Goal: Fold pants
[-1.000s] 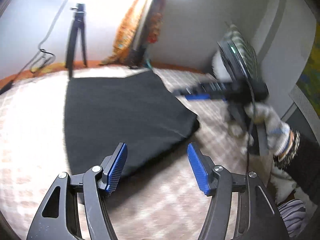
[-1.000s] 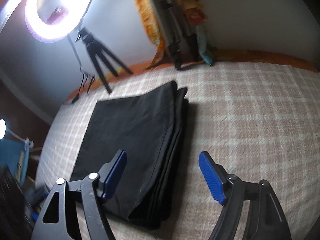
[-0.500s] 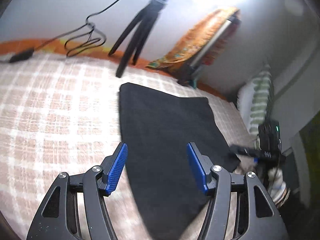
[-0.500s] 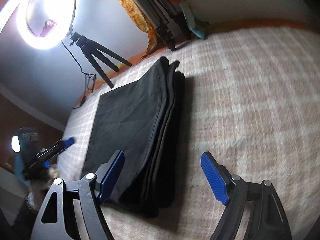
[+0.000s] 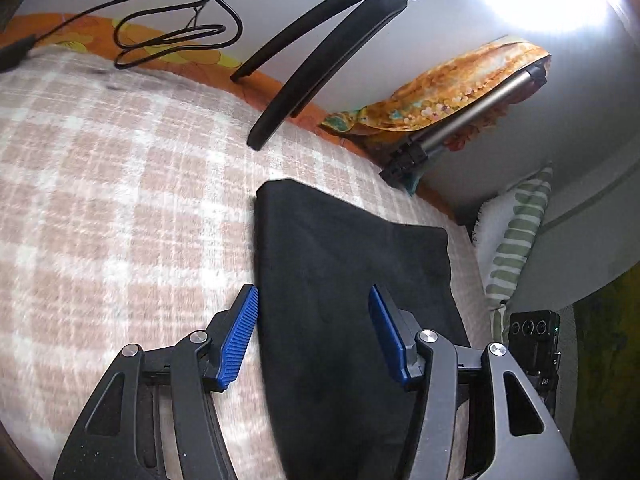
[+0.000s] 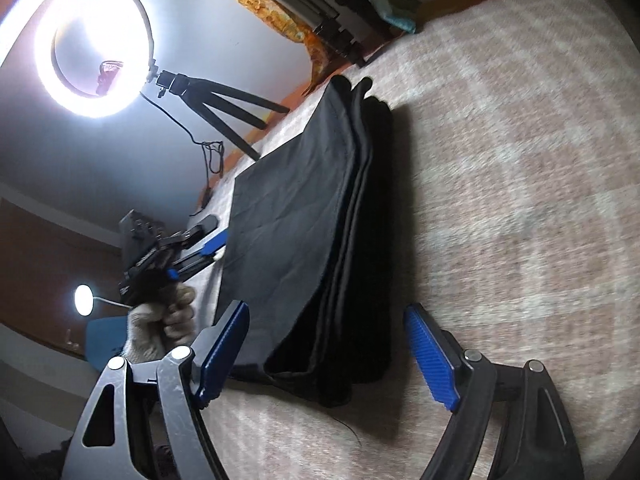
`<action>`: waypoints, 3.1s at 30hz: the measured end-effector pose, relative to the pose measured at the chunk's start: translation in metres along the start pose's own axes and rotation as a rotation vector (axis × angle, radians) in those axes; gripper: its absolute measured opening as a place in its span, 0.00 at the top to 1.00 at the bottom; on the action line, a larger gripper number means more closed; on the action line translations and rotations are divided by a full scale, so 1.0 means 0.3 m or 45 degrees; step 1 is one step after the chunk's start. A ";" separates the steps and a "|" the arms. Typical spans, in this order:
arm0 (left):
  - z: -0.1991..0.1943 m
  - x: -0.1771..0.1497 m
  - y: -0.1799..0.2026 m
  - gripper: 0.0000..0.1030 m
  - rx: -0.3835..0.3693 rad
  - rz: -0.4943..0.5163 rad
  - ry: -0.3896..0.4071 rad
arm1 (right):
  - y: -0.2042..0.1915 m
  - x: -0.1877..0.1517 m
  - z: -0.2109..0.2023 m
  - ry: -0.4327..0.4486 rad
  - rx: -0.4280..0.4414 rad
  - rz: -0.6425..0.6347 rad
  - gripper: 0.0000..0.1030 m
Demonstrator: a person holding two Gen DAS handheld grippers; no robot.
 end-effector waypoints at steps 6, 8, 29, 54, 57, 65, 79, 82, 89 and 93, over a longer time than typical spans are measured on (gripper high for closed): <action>0.015 0.042 -0.036 0.47 -0.061 -0.039 0.007 | -0.006 0.025 0.029 0.004 0.060 0.033 0.20; 0.025 0.056 -0.044 0.47 -0.076 -0.051 0.011 | -0.013 0.037 0.043 0.012 0.065 0.033 0.20; 0.123 0.110 -0.009 0.88 0.085 0.074 -0.008 | -0.097 0.055 0.121 0.169 -0.185 -0.098 0.68; 0.008 0.172 0.369 0.96 0.187 0.522 0.164 | -0.222 -0.003 -0.027 0.355 -0.427 -0.420 0.87; 0.028 0.177 0.430 0.96 0.162 0.555 0.171 | -0.202 0.006 -0.096 0.387 -0.444 -0.425 0.87; 0.137 0.194 0.591 0.96 0.072 0.596 0.179 | -0.115 0.072 -0.303 0.484 -0.519 -0.401 0.87; 0.388 0.276 0.854 0.96 -0.044 0.637 0.184 | 0.043 0.244 -0.593 0.593 -0.612 -0.340 0.87; 0.446 0.299 0.890 0.96 -0.050 0.628 0.178 | 0.083 0.283 -0.645 0.601 -0.643 -0.343 0.87; 0.566 0.325 0.963 0.96 -0.027 0.639 0.169 | 0.190 0.385 -0.702 0.601 -0.656 -0.312 0.87; 0.627 0.328 0.973 0.96 0.012 0.663 0.158 | 0.255 0.439 -0.678 0.585 -0.646 -0.288 0.87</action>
Point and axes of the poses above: each gripper's, at about its wrist camera, not at the fingertips, and z roughly the way its jaws point, y to its right, x to its top, the point moved 2 cm from there along z, roughly the way its jaws point, and after that the axes turned 14 degrees about z, right-handed, at the moved point
